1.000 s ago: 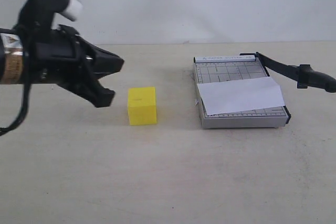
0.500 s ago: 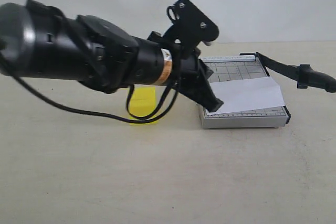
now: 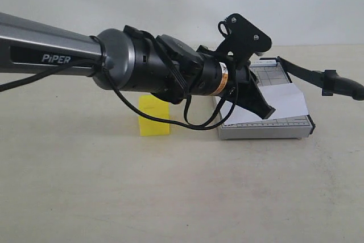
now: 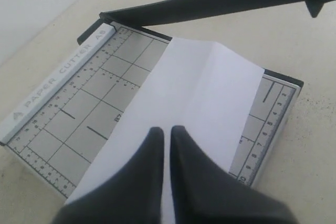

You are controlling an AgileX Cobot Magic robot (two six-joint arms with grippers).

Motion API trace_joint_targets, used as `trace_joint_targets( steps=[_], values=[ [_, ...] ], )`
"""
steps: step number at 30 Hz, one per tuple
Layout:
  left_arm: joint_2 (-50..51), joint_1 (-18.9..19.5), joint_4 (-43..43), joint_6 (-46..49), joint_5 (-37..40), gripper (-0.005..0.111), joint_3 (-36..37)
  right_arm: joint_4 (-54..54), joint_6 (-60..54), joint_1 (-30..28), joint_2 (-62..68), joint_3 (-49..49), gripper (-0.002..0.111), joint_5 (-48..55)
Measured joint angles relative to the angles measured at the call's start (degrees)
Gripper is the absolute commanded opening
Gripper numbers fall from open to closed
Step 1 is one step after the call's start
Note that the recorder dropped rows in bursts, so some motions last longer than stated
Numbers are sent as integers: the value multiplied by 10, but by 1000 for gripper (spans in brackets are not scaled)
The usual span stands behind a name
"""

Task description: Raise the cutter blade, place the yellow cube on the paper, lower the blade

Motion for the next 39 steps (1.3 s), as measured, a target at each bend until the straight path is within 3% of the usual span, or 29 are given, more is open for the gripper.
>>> trace_joint_targets(
  steps=[25,34,39],
  values=[
    [3,0,0,-33,-124,4,-2,0,0,0,0,0,0,0],
    [-3,-41,0,-85,-49,4,-1,0,0,0,0,0,0,0],
    [-17,-49,0,-86,-58,4,6,0,0,0,0,0,0,0]
  ],
)
